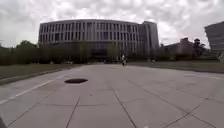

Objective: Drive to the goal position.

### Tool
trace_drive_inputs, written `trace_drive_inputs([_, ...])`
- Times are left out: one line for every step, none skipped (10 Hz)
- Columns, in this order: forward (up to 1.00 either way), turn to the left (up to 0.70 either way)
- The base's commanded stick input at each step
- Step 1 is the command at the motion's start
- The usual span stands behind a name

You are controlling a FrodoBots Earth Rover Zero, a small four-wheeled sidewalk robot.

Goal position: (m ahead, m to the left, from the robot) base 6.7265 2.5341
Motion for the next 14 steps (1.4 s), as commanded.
trace_drive_inputs([0.7,0.0])
trace_drive_inputs([0.7,0.0])
trace_drive_inputs([0.7,0.0])
trace_drive_inputs([0.7,0.0])
trace_drive_inputs([0.7,0.0])
trace_drive_inputs([0.7,0.0])
trace_drive_inputs([0.7,0.0])
trace_drive_inputs([0.7,0.0])
trace_drive_inputs([0.7,0.0])
trace_drive_inputs([0.7,0.0])
trace_drive_inputs([0.7,0.0])
trace_drive_inputs([0.7,0.0])
trace_drive_inputs([0.7,0.01])
trace_drive_inputs([0.7,0.1])
